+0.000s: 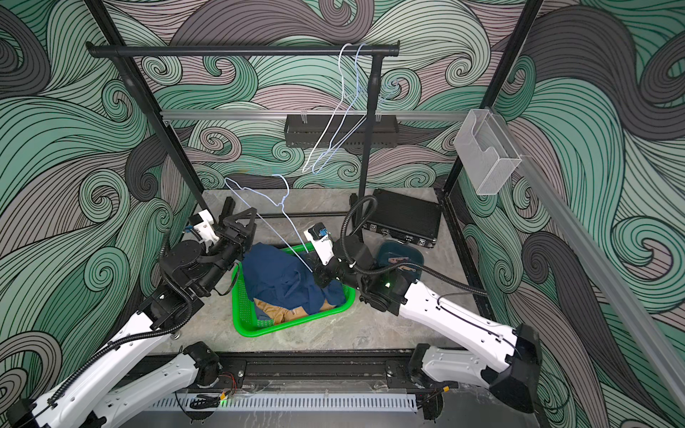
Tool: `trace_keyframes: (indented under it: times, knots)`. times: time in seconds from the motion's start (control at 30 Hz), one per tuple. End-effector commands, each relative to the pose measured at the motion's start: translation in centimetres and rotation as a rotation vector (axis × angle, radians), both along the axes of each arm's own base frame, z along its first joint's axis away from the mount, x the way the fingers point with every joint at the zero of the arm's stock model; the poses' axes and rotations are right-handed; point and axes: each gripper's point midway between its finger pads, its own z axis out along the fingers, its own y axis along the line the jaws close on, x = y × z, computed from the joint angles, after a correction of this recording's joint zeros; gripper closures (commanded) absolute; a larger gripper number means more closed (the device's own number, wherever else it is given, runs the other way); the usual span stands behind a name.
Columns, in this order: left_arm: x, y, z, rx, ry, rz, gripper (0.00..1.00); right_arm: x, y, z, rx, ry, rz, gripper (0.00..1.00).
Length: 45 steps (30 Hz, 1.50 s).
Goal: Remove the clothespins securing t-shirts to the hanger
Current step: Place the hanger on the clothes rail.
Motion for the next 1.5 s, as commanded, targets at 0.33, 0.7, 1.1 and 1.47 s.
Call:
trace_keyframes:
  times: [0.33, 0.7, 1.1, 1.47]
  knots:
    - [-6.0, 3.1, -3.4, 0.322, -0.054, -0.049, 0.29, 2.3, 1.7, 9.6, 0.103, -0.129, -0.372, 1.0]
    - [-6.3, 3.6, -5.9, 0.355, -0.01, -0.044, 0.3, 6.9, 3.5, 17.3, 0.194, -0.233, -0.645, 1.0]
    - [-6.8, 4.7, -6.9, 0.329, 0.004, -0.007, 0.3, 14.9, 6.1, 21.5, 0.291, -0.308, -0.82, 1.0]
    - [-7.1, 5.6, -8.7, 0.309, 0.027, 0.027, 0.31, 21.4, 5.8, 20.2, 0.395, -0.342, -0.886, 1.0]
